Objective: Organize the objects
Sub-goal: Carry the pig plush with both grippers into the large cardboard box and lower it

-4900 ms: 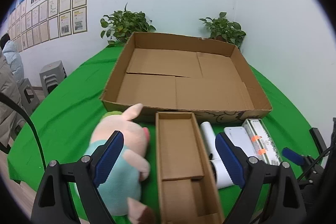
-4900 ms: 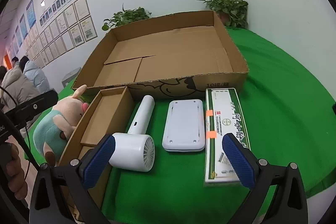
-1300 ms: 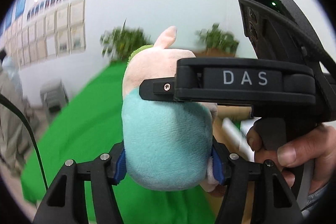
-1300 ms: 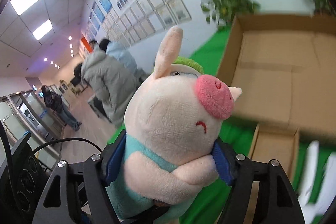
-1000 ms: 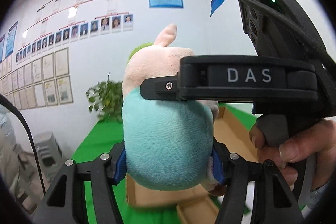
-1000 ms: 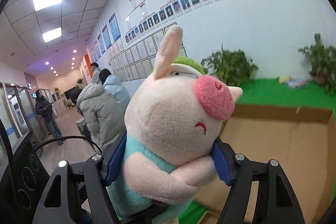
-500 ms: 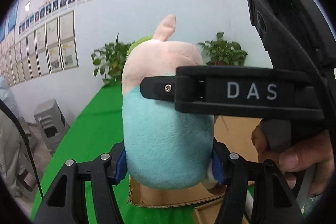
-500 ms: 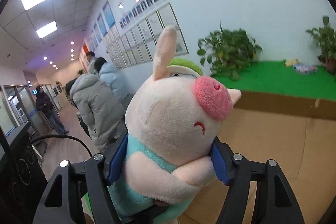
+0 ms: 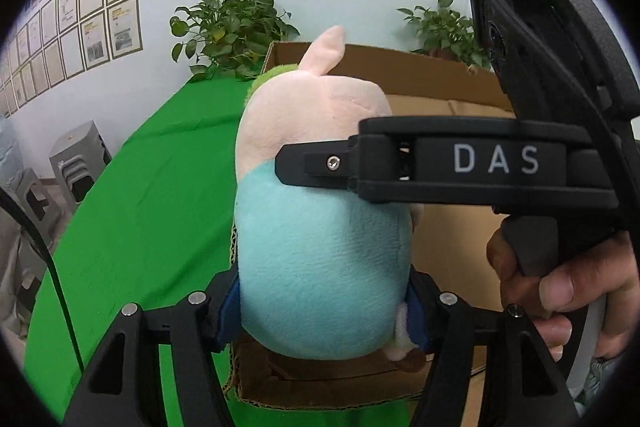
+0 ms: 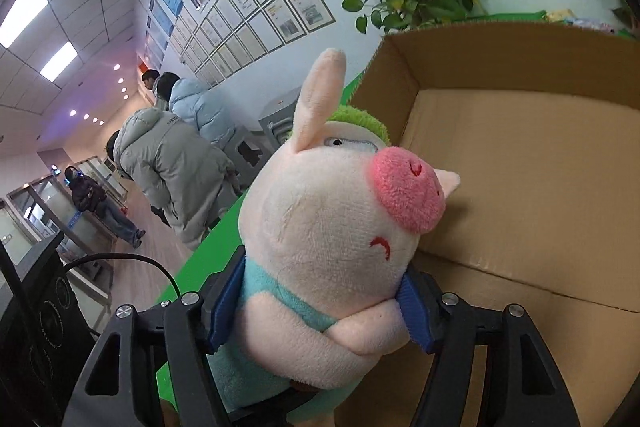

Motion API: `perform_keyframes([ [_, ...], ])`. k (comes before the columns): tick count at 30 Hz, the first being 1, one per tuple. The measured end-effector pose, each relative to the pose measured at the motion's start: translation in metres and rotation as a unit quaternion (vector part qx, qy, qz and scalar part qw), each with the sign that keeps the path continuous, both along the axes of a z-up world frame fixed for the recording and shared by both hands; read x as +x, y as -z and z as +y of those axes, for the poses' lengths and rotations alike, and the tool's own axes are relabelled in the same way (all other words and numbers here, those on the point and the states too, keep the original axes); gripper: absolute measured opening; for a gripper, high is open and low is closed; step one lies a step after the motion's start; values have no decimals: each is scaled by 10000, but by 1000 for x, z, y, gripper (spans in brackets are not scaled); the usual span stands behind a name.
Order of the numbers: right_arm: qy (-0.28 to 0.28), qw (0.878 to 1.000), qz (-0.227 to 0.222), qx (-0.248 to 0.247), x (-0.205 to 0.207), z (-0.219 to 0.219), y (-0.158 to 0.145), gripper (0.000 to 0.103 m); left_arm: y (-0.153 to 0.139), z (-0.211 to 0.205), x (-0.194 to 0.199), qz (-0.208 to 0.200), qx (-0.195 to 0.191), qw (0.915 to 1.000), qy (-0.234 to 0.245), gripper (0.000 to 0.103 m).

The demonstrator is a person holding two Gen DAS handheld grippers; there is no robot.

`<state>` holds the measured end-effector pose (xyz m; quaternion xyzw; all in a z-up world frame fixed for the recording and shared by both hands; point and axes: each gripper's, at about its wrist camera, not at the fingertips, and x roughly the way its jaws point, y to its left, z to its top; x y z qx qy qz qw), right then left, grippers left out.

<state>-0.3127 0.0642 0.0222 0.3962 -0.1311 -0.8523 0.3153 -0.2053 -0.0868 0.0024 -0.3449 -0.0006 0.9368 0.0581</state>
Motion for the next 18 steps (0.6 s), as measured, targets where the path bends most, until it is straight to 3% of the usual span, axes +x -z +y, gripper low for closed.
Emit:
perform_keyframes([
  [9,-121,9997,-78,203,0,-8,22,65,3,-22,25,42,271,9995,174,70],
  [14,-49,9989,-321,348,3,-9,39,66,4,-36,33,162,185,9997,81,70],
  [17,171,9990,-288,293,1,-12,46,78,11,-46,23,30,226,9997,29,70],
  [18,215,9990,-249,298,2,-13,47,86,13,-48,21,-11,241,9997,5,70],
])
